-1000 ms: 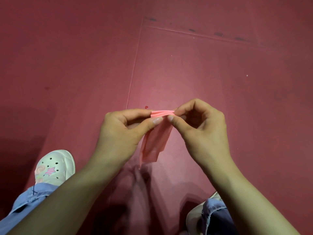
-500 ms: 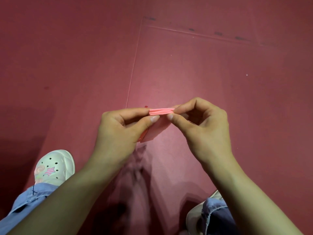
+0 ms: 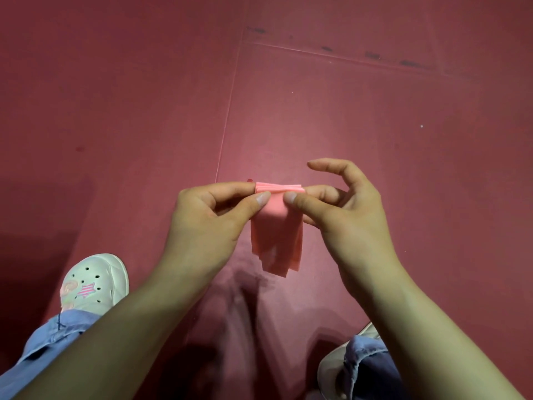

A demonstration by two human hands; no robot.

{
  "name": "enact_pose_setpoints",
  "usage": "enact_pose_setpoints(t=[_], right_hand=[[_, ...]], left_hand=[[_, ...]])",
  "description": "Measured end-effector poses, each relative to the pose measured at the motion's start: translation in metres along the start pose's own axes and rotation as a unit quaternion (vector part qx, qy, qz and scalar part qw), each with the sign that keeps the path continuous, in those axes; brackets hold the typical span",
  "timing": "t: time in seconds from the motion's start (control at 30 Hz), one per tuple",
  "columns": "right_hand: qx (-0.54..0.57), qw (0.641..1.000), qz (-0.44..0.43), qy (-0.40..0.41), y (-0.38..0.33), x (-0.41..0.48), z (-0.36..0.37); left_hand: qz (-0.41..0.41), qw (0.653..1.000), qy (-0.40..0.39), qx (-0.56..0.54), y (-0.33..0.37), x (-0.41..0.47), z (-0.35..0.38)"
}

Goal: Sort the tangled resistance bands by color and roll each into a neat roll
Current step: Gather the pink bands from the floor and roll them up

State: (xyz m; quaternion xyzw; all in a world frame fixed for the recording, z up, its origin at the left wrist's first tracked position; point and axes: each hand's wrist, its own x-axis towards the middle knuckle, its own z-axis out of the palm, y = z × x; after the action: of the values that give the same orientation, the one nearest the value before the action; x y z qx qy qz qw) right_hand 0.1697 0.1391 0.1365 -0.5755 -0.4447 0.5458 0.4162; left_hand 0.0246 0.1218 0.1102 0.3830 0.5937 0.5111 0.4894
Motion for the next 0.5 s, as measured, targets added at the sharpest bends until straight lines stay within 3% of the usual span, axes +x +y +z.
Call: enact_pose_setpoints(t=[0.3, 0.5], right_hand=[[0.036, 0.999, -0.001, 0.006, -0.0004, 0.0023, 0.0024], [0.013, 0.999, -0.019, 0.022, 0.0002, 0.0023, 0.0021]], left_hand=[[-0.020, 0.996, -0.003, -0.088, -0.0029, -0.0011, 0.0033], [0.008, 0.998, 0.011, -0.057, -0.0030, -0.0004, 0.0022]])
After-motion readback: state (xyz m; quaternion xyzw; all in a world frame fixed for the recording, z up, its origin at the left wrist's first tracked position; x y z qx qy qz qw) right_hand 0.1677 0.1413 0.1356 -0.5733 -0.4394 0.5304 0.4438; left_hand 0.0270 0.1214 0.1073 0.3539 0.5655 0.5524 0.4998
